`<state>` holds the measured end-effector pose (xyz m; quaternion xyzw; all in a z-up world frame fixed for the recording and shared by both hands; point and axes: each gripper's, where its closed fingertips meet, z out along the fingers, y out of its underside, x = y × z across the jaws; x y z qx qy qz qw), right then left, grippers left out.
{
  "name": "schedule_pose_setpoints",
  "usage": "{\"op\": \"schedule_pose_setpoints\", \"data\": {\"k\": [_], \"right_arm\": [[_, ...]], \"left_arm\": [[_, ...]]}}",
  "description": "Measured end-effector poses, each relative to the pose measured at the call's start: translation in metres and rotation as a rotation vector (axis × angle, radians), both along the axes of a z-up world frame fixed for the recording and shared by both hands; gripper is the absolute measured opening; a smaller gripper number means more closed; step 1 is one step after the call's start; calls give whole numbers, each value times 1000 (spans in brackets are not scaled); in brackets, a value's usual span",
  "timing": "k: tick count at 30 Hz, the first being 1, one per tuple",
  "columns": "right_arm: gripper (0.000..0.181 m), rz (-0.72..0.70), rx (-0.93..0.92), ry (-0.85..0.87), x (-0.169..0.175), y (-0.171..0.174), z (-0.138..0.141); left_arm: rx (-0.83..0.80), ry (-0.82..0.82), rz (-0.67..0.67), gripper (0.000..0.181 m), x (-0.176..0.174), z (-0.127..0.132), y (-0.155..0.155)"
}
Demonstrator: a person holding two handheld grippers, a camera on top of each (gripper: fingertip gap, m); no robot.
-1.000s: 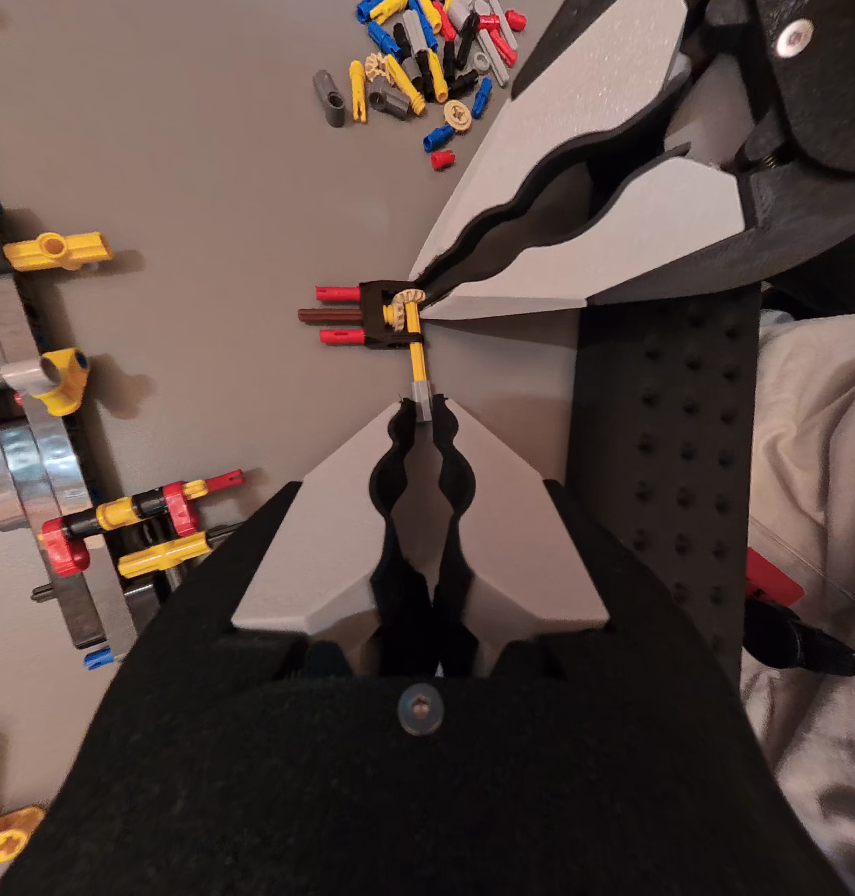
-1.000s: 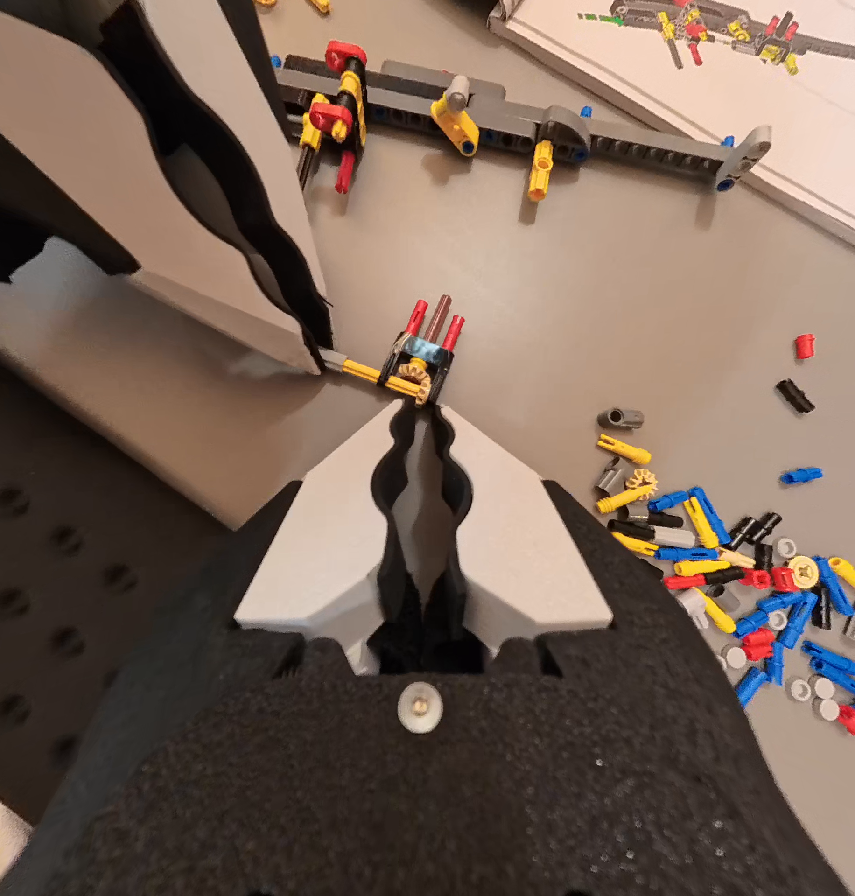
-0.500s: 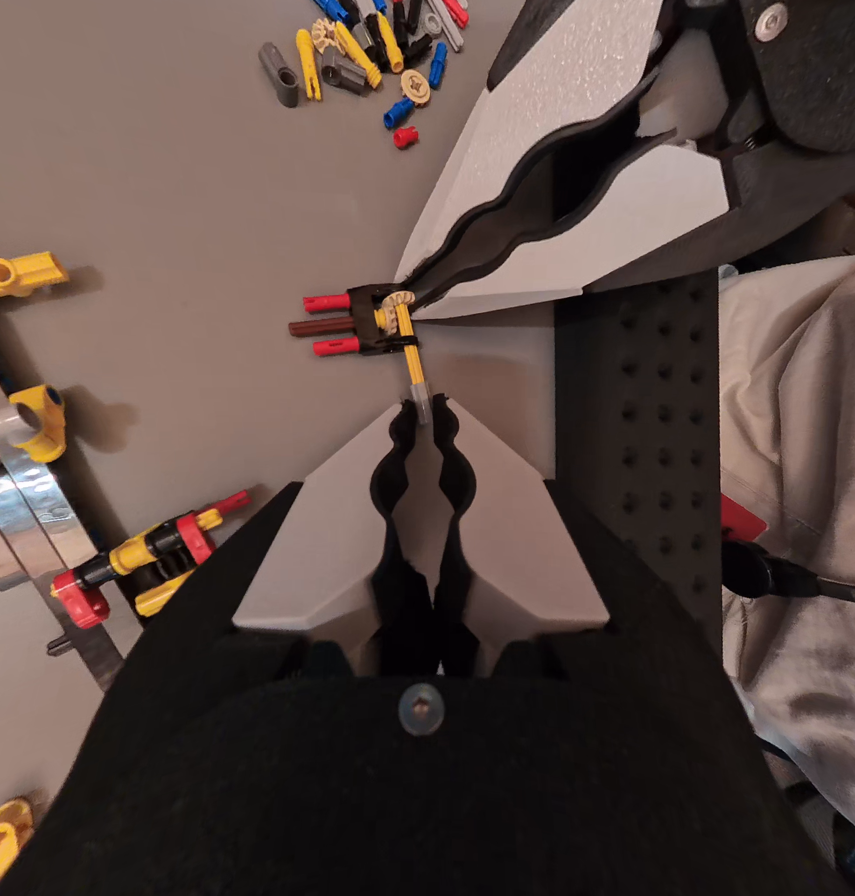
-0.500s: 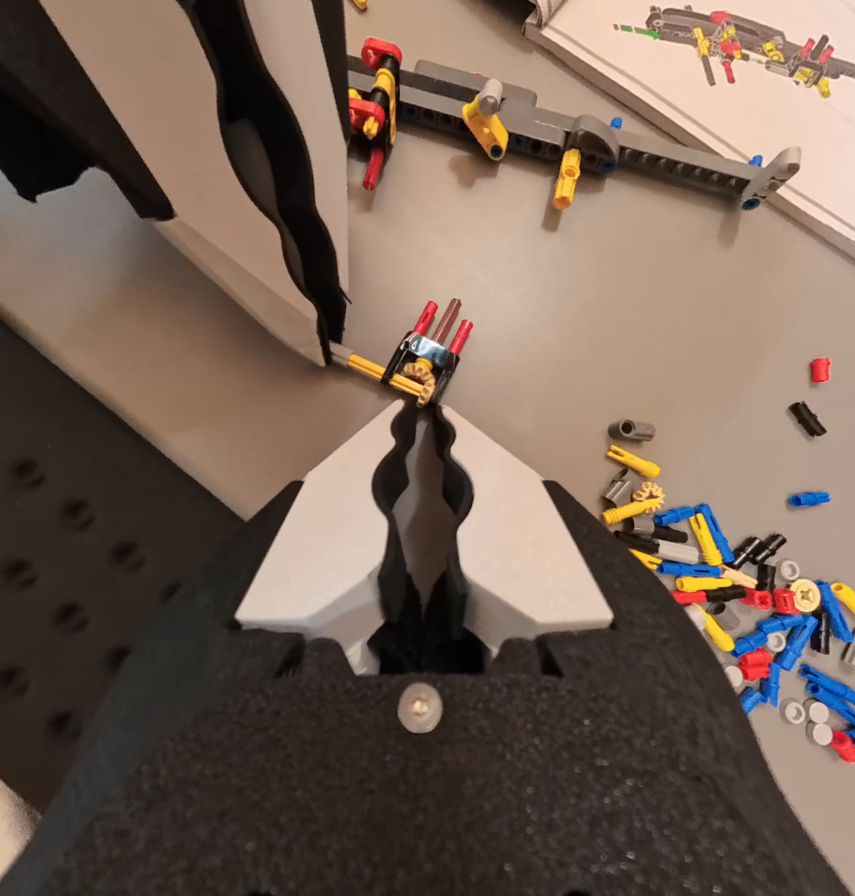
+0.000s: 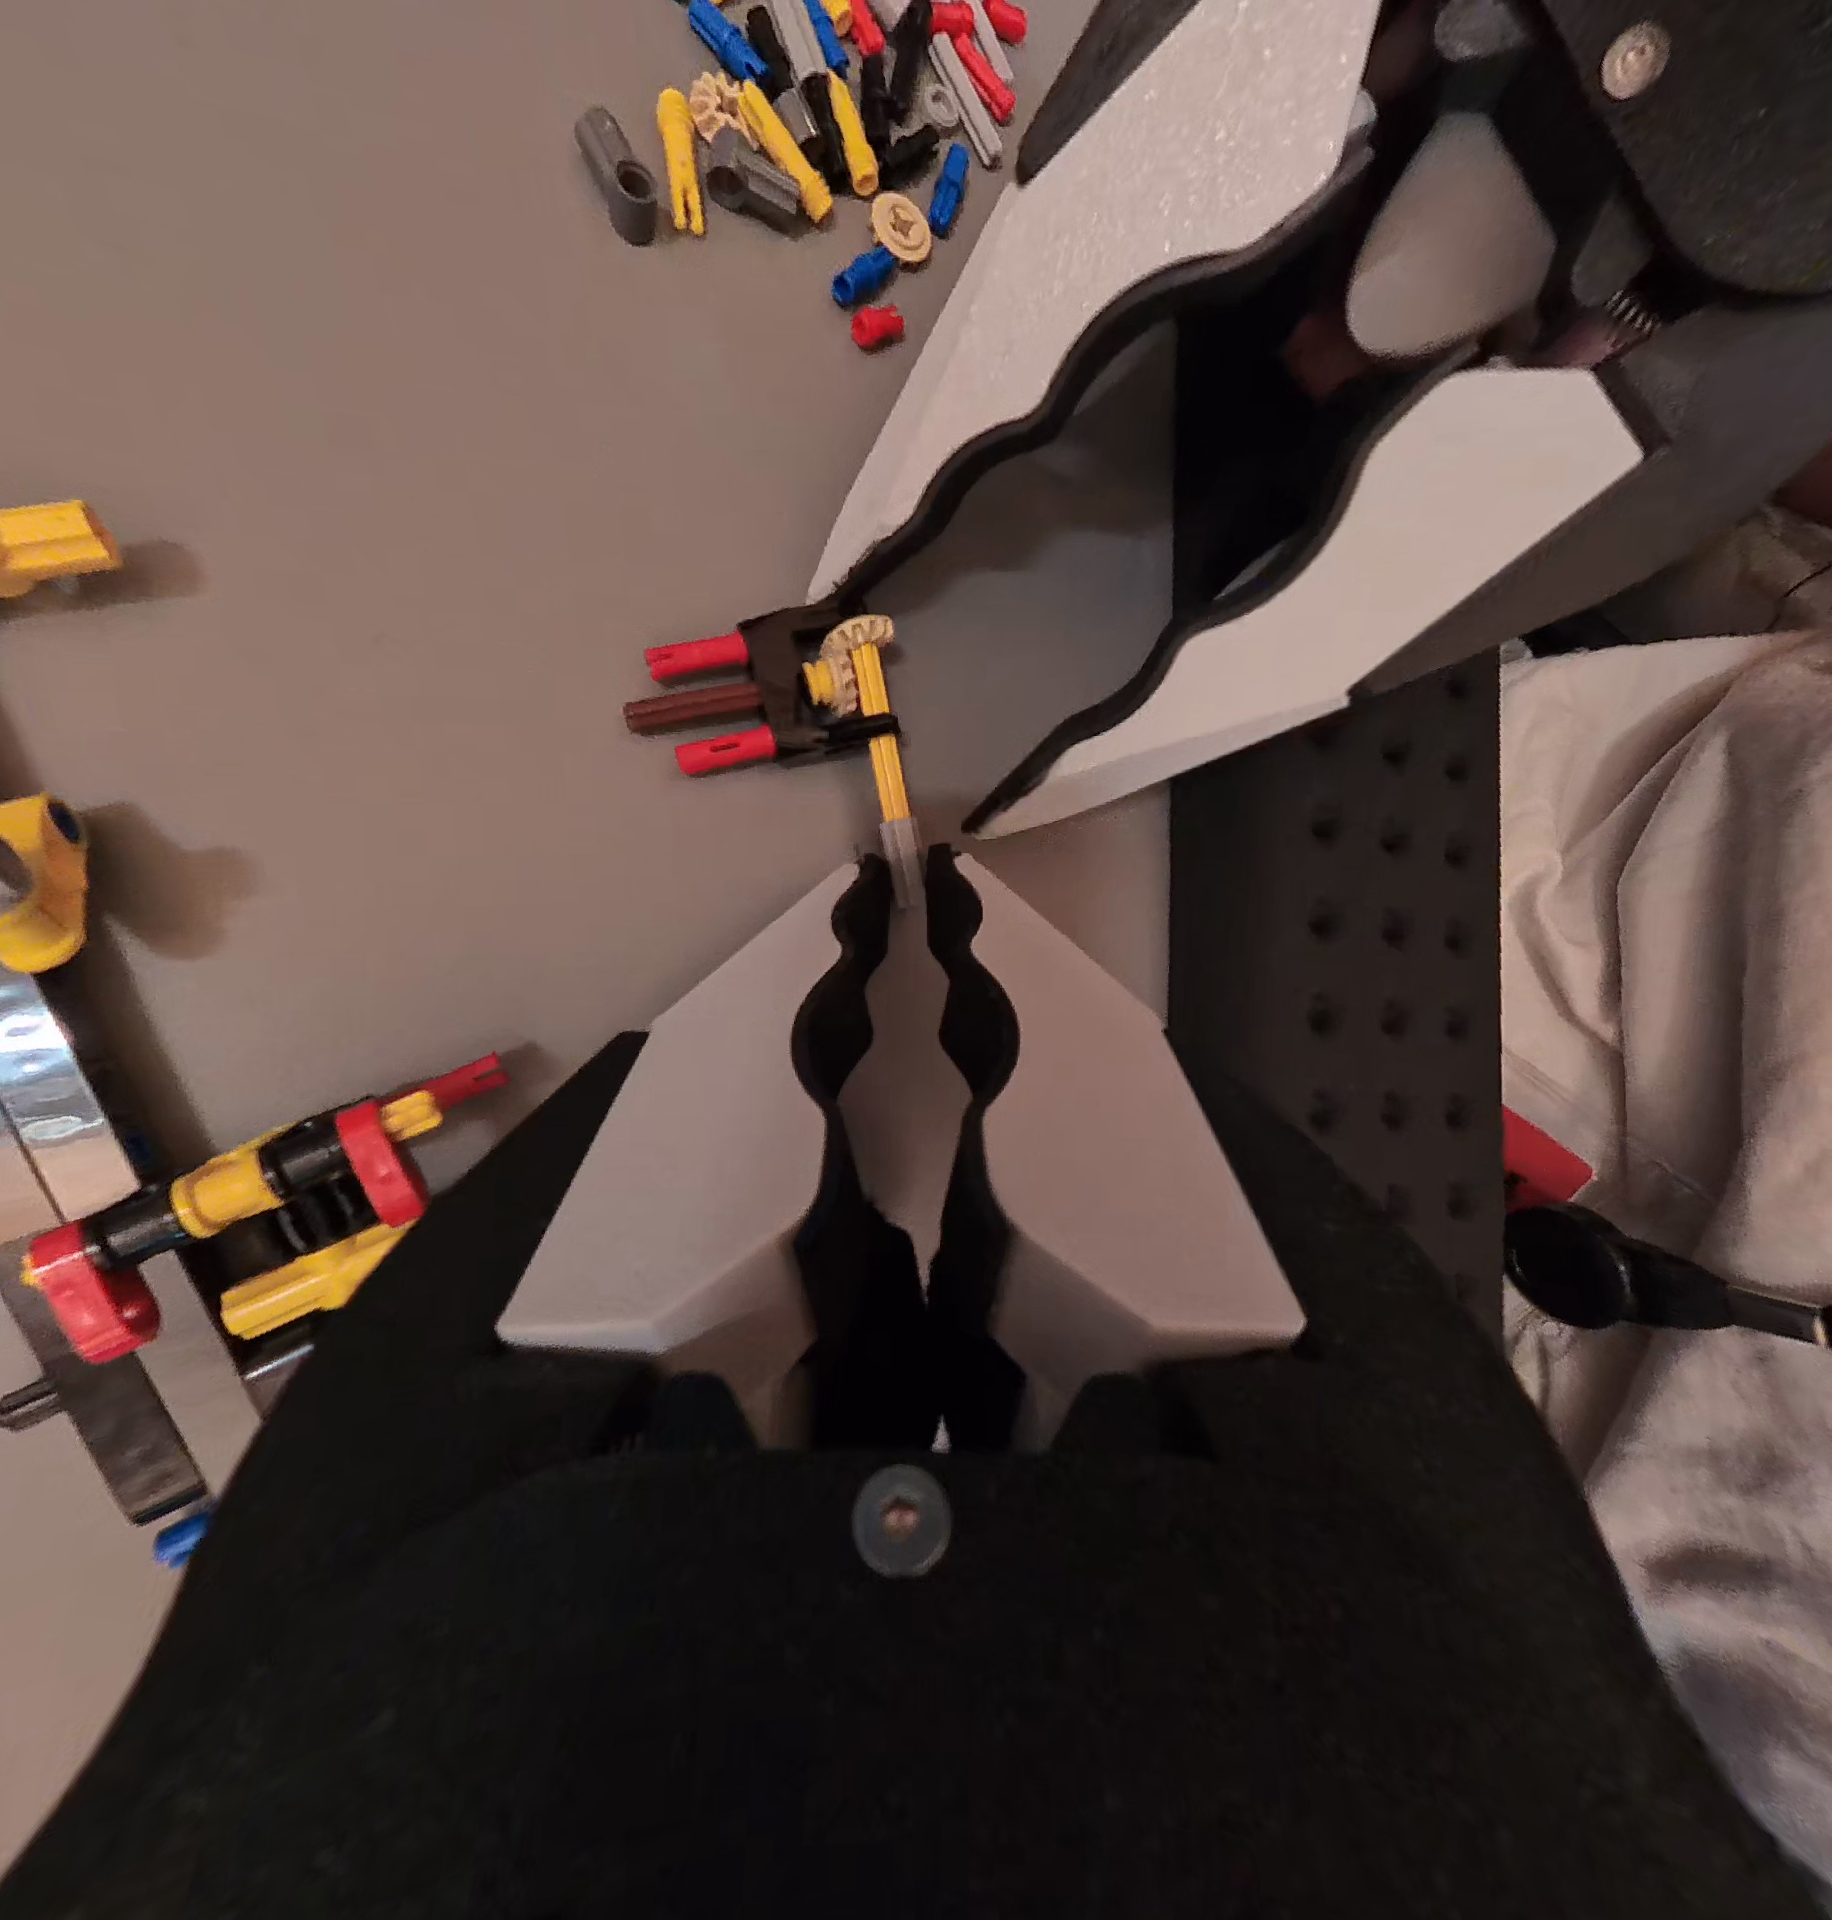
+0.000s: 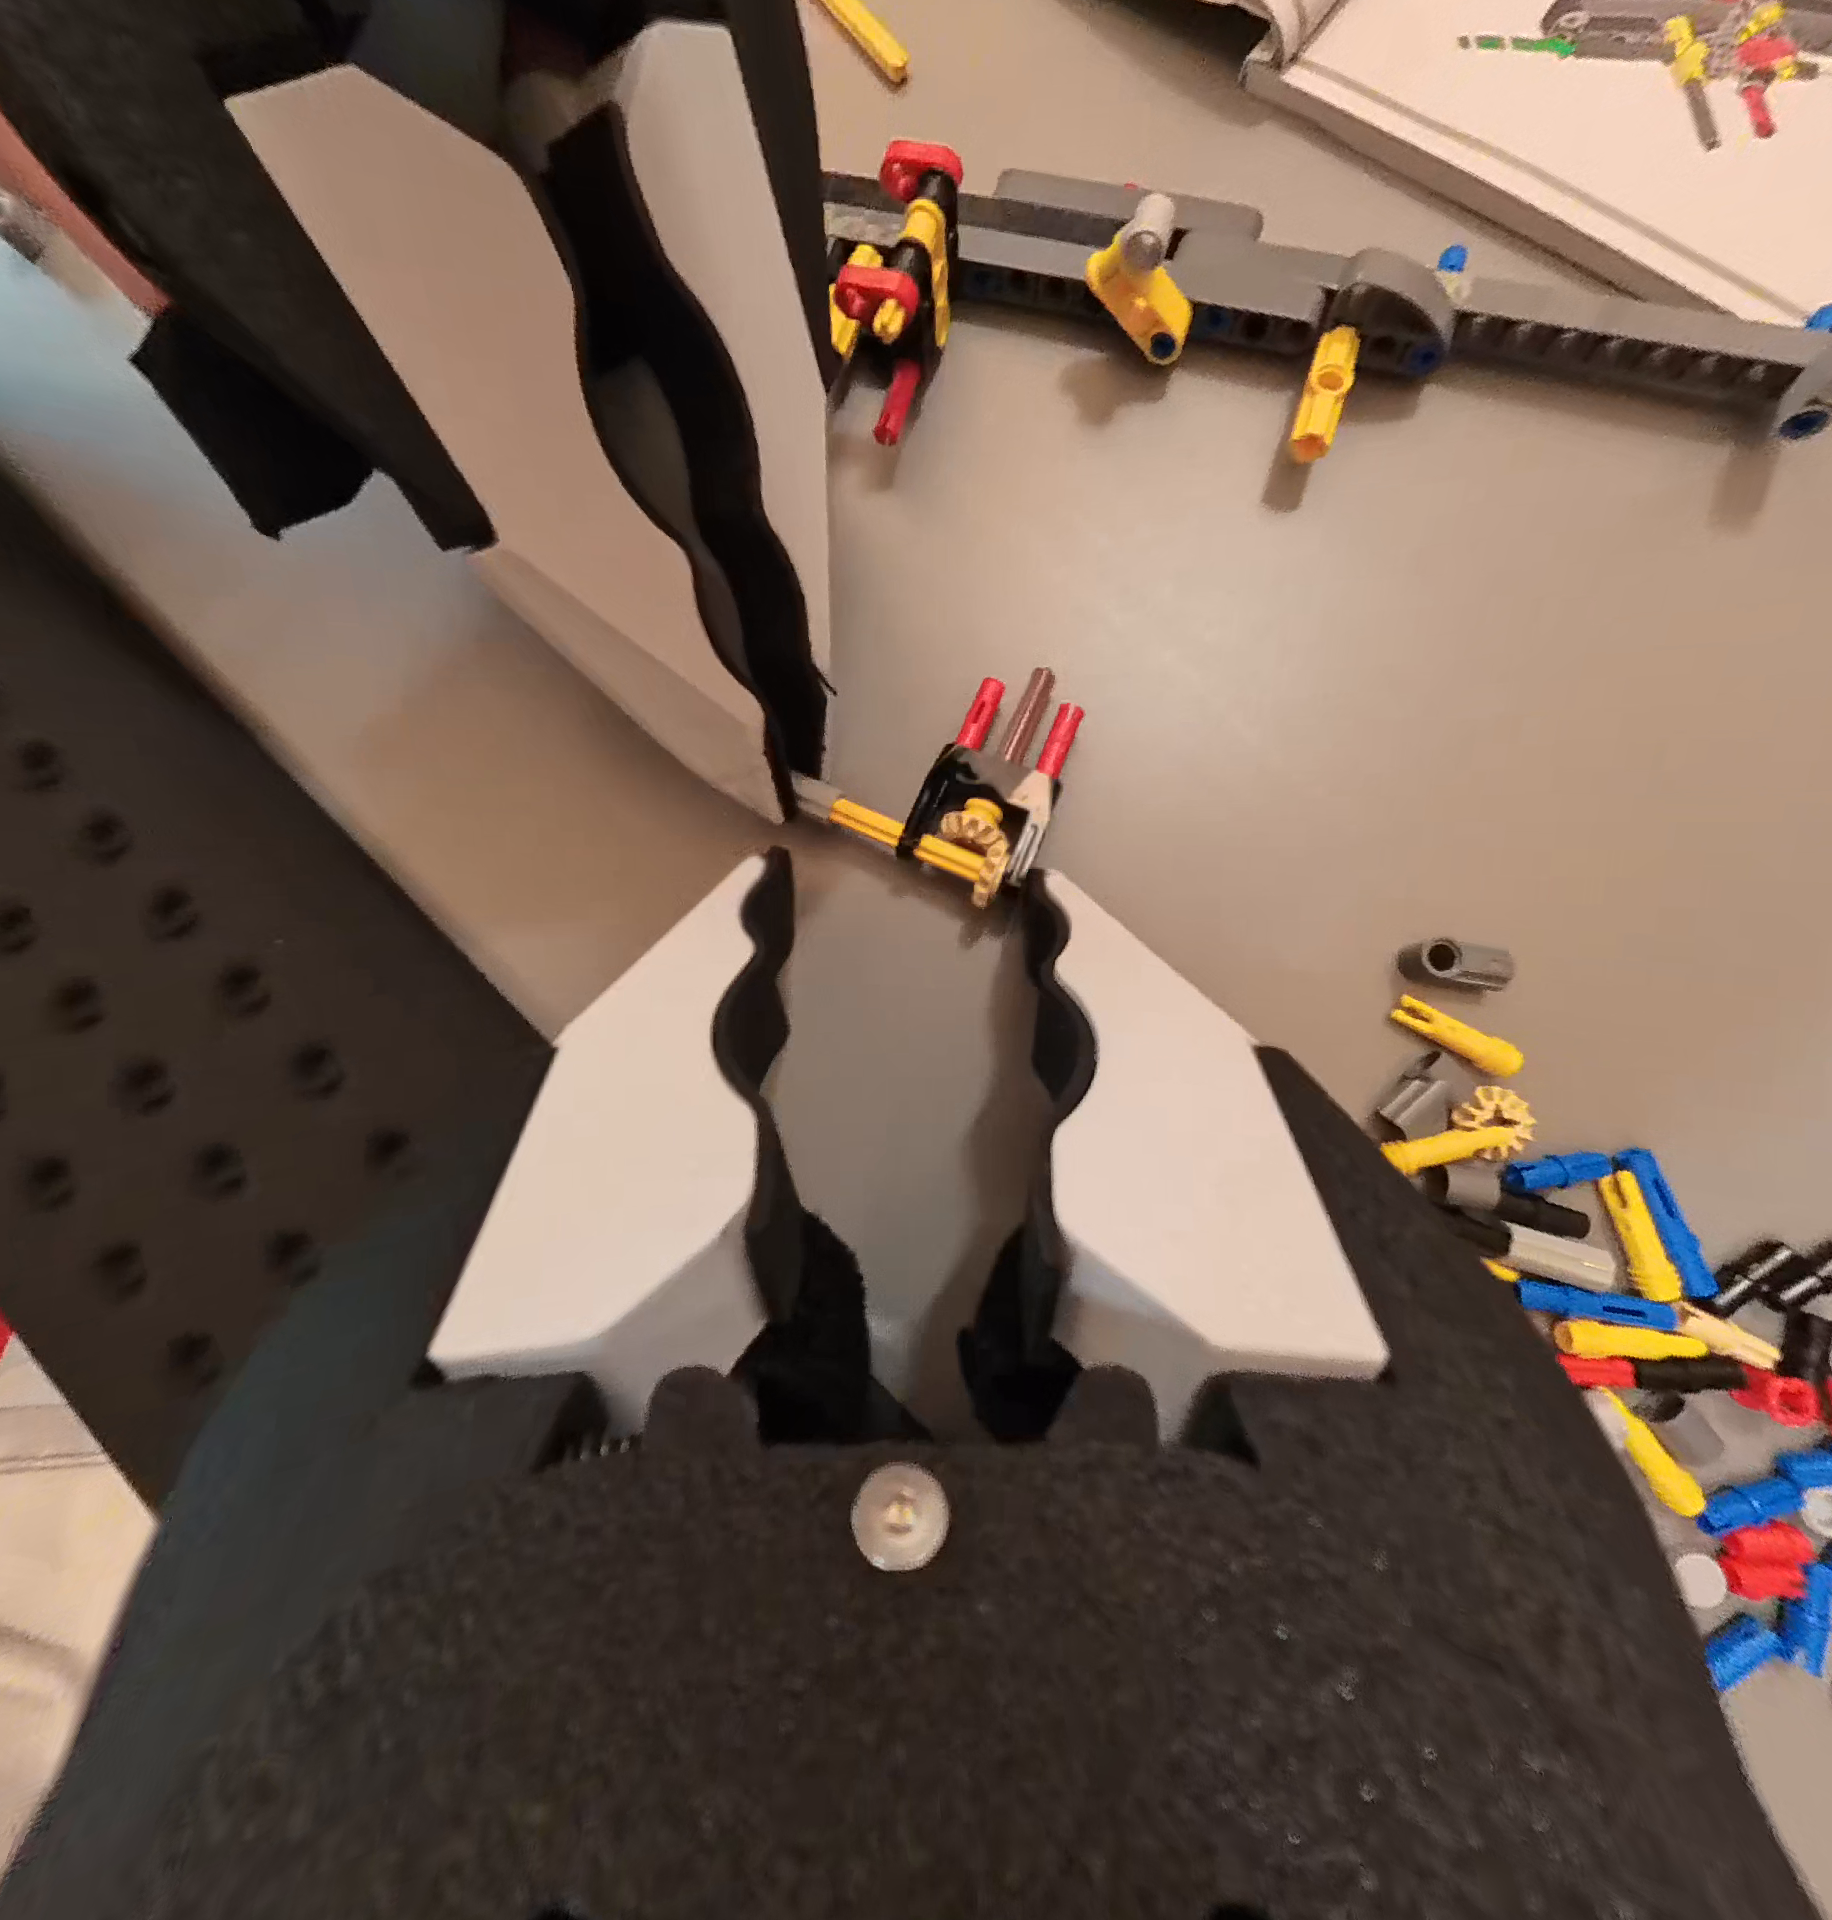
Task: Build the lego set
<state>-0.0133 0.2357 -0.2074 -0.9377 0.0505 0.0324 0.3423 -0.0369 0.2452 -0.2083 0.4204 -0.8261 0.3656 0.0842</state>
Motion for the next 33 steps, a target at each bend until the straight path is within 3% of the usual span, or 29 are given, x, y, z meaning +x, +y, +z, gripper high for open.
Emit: {"op": "schedule_pose_setpoints", "data": {"k": [9,22,30,33], "right_arm": [[34,-41,-36,-137,6,-2,-4],[33,-60,-32,-128,7,-1,-4],[32,-203,-35,-103,9,-1,-4],[32,-167,-30,-113,8,1,-4]], "left_arm": [[8,1,47,6,1,0,-6],[-5,2,114,5,2,0,-7],[54,-58,173,5,7,0,-5],[37,-54,171,5,5,0,-2]]}}
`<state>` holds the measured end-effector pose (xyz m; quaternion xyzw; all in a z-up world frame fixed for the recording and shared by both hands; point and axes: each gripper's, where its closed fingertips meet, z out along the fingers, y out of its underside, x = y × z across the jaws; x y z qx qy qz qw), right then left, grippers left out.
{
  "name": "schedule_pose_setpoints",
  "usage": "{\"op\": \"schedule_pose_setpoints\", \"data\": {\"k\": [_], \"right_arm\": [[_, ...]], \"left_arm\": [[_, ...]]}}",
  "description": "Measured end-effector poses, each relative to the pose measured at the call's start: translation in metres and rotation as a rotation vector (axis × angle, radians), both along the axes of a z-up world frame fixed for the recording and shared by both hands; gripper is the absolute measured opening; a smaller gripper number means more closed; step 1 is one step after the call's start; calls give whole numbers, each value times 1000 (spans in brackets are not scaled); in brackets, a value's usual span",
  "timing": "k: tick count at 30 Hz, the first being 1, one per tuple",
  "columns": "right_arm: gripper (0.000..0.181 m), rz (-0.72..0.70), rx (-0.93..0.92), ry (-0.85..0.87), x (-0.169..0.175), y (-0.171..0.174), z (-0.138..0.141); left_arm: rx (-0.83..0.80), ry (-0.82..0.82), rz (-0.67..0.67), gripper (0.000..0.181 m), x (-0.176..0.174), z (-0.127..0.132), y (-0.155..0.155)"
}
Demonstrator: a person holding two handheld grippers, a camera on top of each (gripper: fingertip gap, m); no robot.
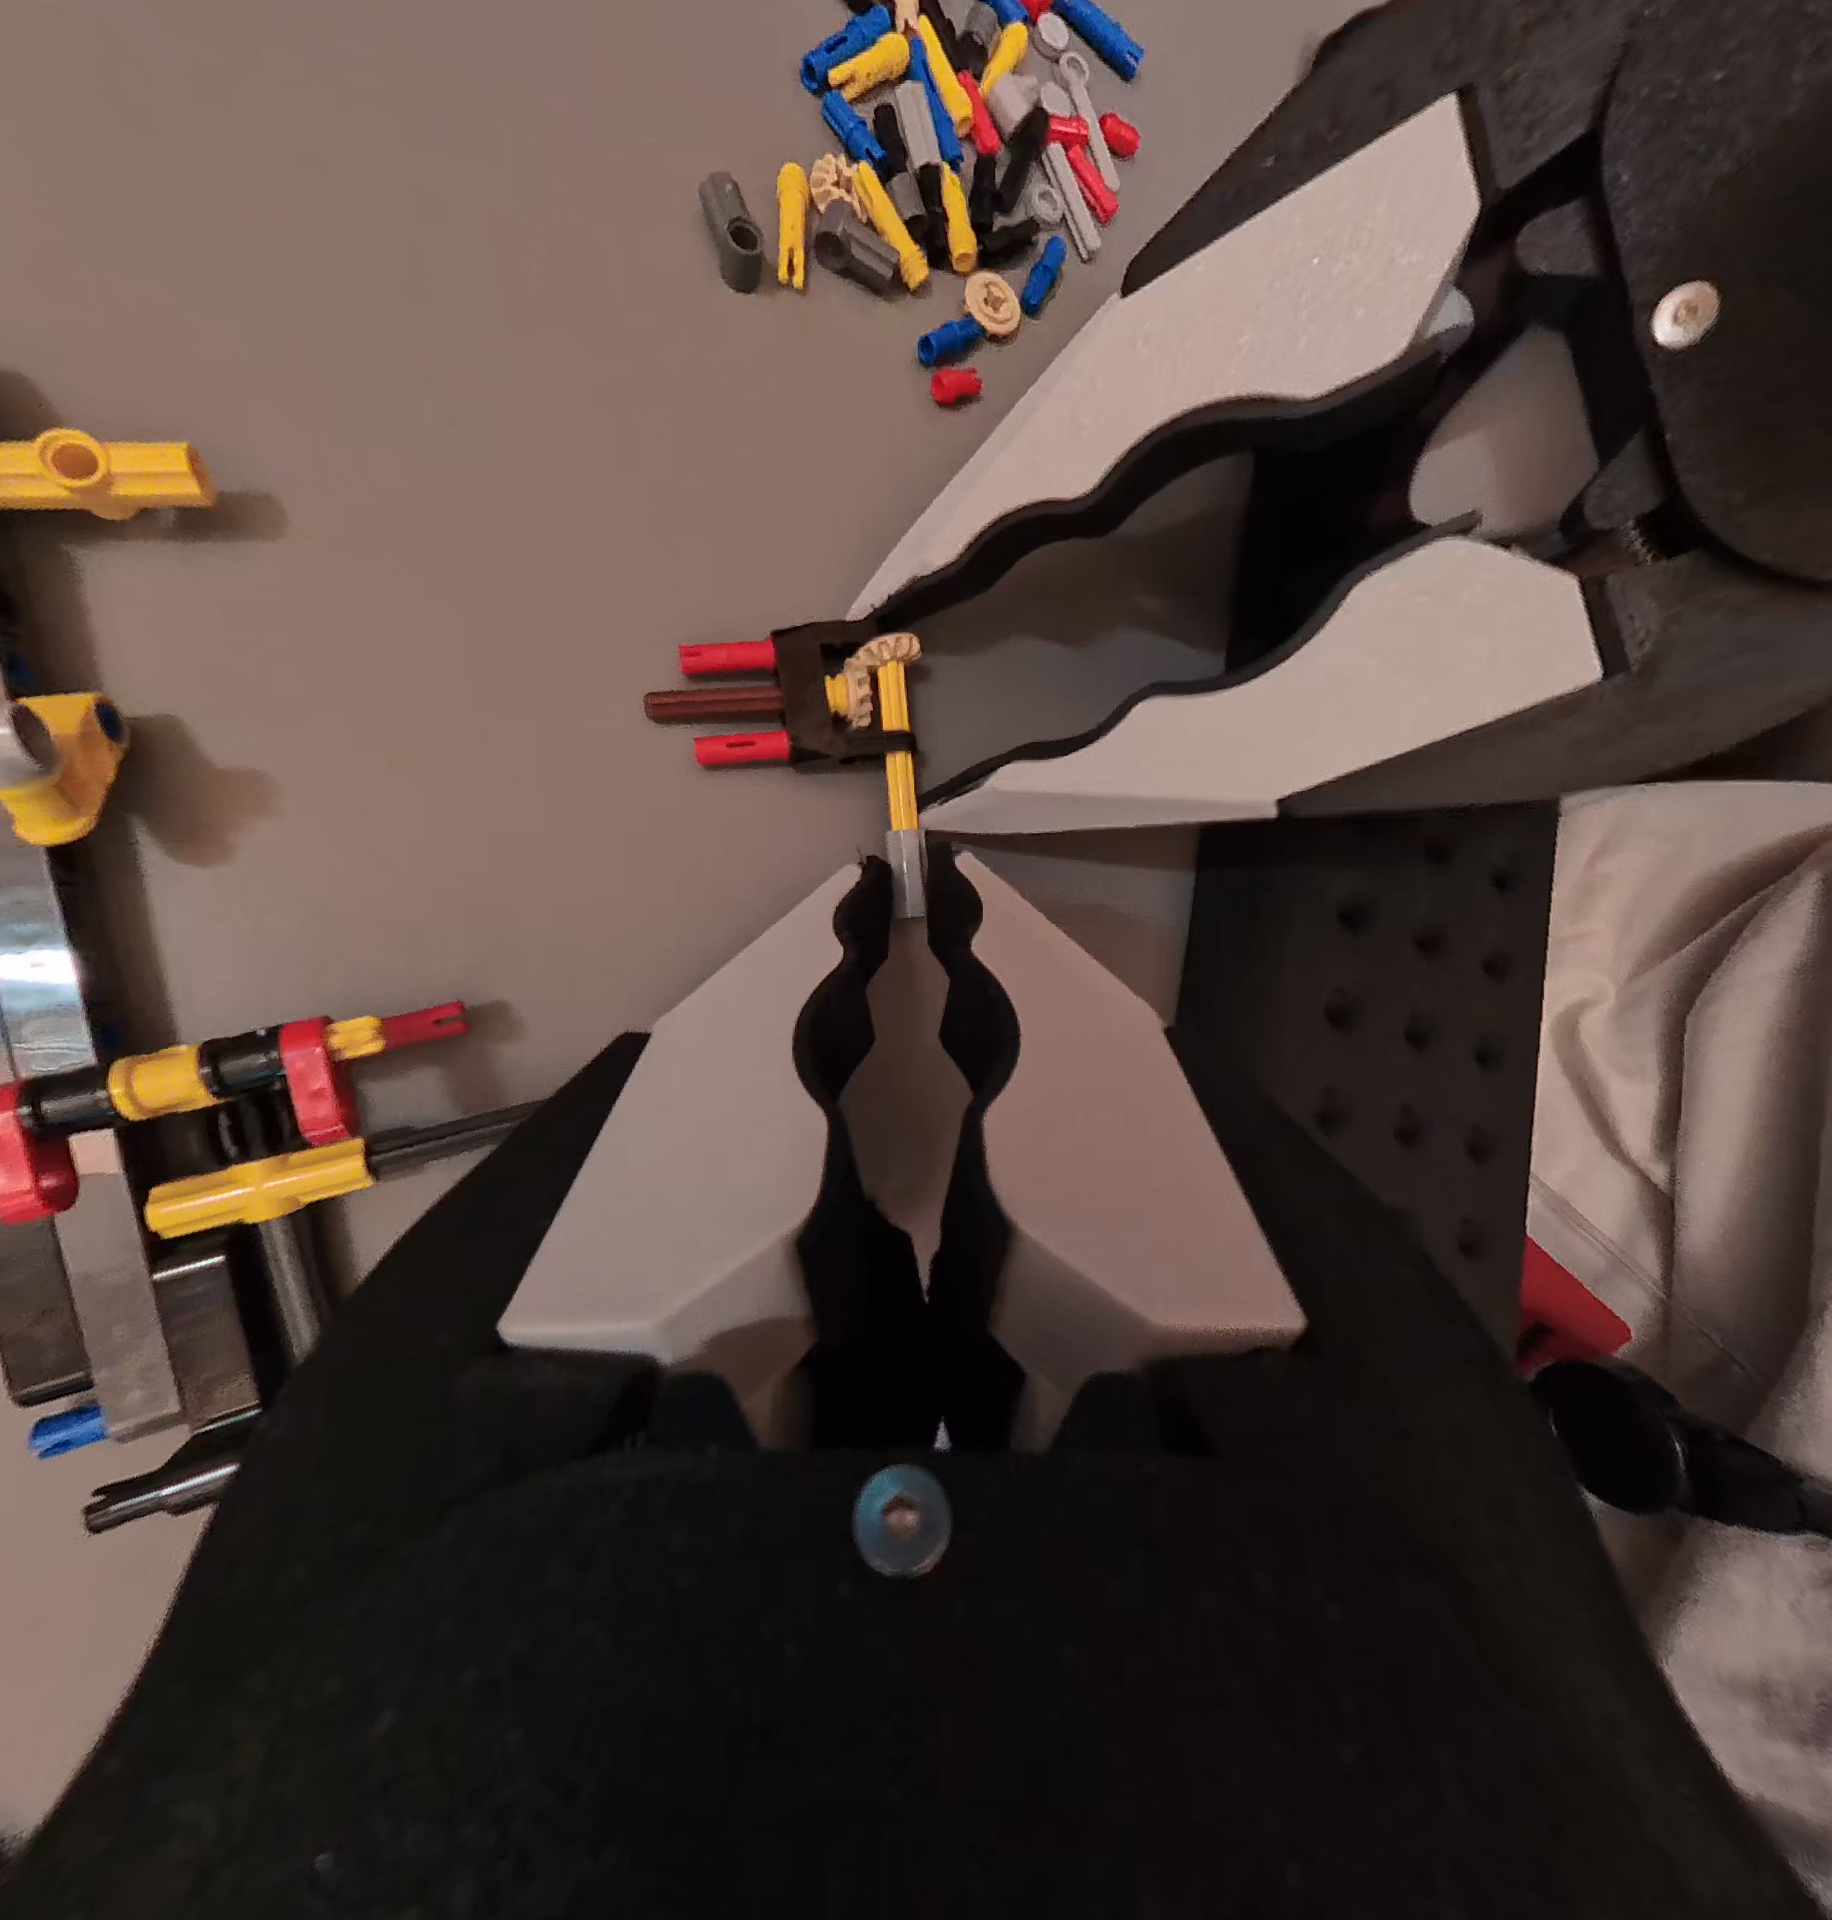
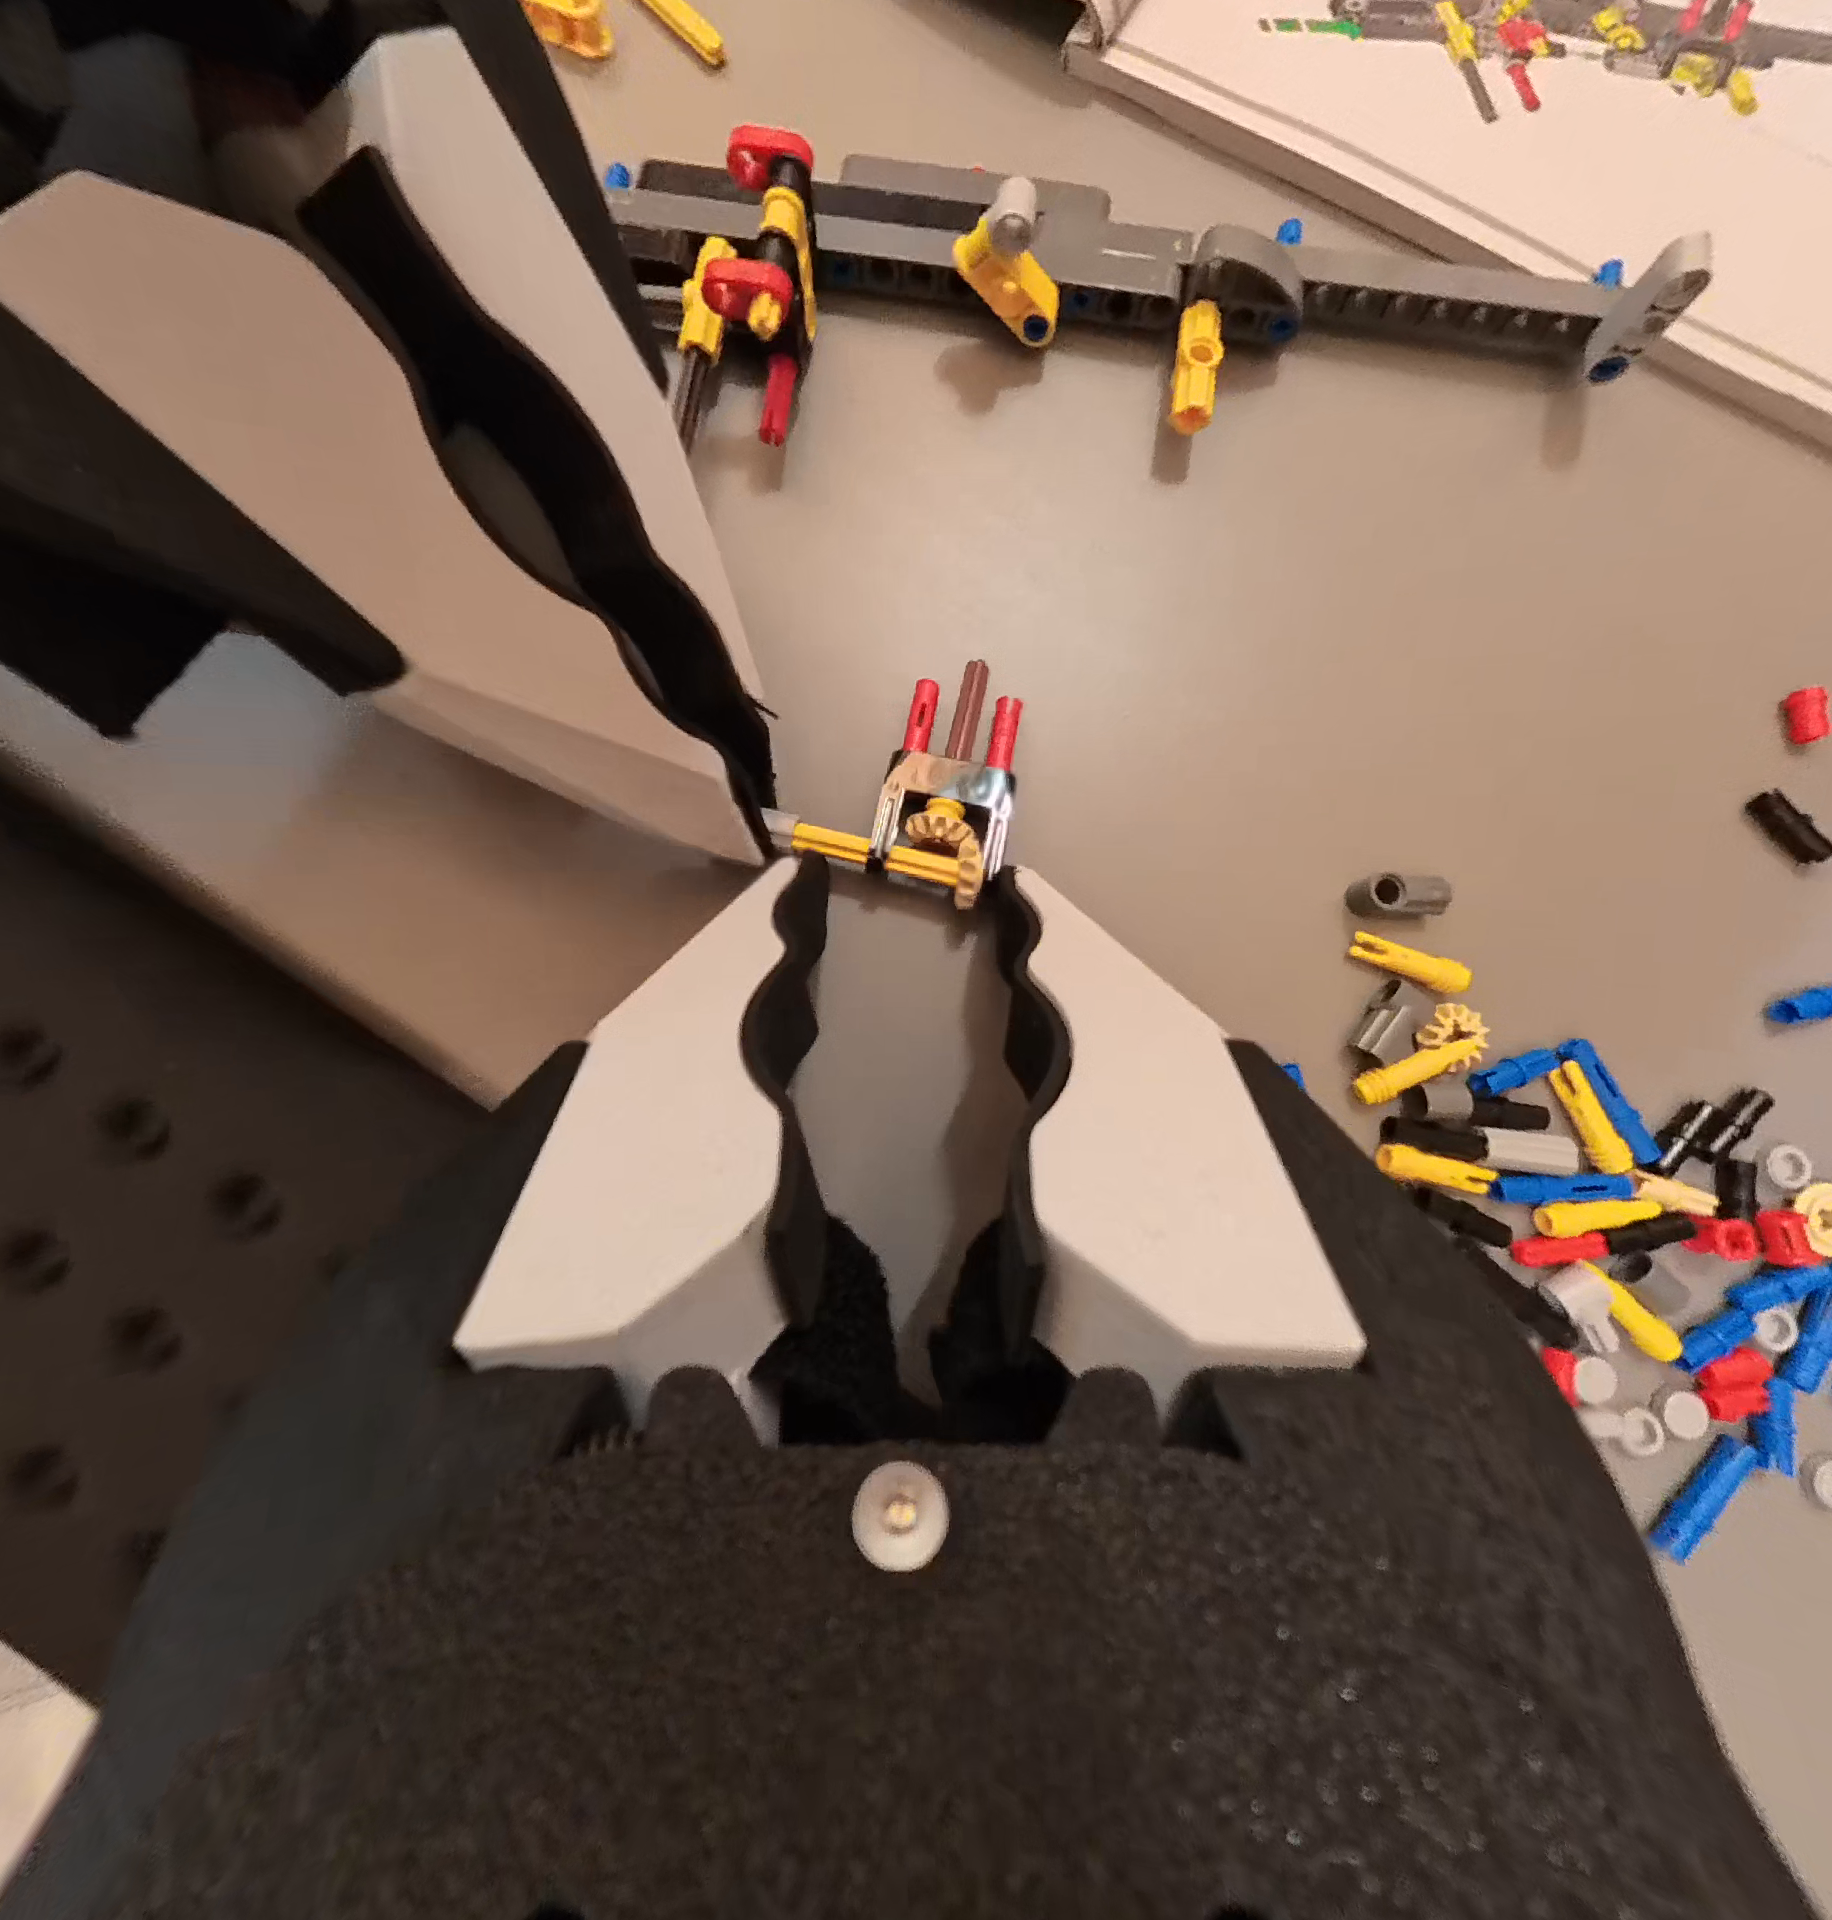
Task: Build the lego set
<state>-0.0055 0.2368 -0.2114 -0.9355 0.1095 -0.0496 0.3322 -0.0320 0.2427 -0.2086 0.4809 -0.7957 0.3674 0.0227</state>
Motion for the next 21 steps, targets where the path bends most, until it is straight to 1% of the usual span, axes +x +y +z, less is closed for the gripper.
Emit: {"op": "schedule_pose_setpoints", "data": {"k": [1,3,5,8,11,13,14,16,18,19,21], "right_arm": [[30,17,12,30,-1,0,1],[35,54,50,146,-8,0,3],[33,79,83,224,-10,-1,7],[19,91,113,230,-2,0,13],[21,146,125,230,-3,1,15],[23,225,149,209,0,0,21],[30,285,161,192,1,-1,23],[39,477,189,205,-12,-5,25],[44,626,168,222,-26,-7,23],[47,669,163,212,-29,-5,22],[46,718,113,172,-26,1,10]], "left_arm": [[-4,4,-6,5,-1,0,1],[19,2,-24,5,-4,0,4],[30,1,-36,5,-5,0,6],[23,1,-46,5,-6,0,6],[23,0,-67,6,-8,0,7],[32,-3,-107,6,-12,0,8],[41,-10,-142,6,-16,-1,9],[50,-12,-198,6,-22,-1,13],[47,-17,-243,6,-26,-1,15],[46,-23,-268,6,-29,-1,15],[50,-36,-315,6,-33,-1,15]]}}
